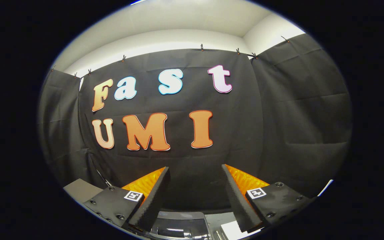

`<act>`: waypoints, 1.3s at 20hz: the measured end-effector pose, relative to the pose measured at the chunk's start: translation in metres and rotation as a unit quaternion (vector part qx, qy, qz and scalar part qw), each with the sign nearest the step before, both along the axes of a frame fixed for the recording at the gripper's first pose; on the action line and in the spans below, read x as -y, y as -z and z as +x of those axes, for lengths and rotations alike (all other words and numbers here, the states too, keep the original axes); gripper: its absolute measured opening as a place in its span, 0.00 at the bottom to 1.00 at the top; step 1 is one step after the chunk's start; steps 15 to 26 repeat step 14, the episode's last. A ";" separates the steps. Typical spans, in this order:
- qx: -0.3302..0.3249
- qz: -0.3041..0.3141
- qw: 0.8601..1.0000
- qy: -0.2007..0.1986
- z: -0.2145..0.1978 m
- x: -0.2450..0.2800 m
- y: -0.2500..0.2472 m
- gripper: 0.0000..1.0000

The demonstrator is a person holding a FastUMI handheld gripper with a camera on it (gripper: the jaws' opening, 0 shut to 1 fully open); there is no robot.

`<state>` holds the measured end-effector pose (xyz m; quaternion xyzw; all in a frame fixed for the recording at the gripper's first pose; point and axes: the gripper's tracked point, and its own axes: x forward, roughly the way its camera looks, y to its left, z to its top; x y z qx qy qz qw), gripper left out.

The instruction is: Put the clothes into the washing machine and then close the washing machine lid.

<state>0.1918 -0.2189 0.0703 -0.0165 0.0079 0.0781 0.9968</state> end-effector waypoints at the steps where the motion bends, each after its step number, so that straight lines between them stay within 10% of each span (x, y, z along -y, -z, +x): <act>1: -0.001 0.001 1.000 0.000 0.001 0.001 0.001 0.98; 26: -0.012 -0.005 0.999 0.031 -0.011 0.022 0.017 0.98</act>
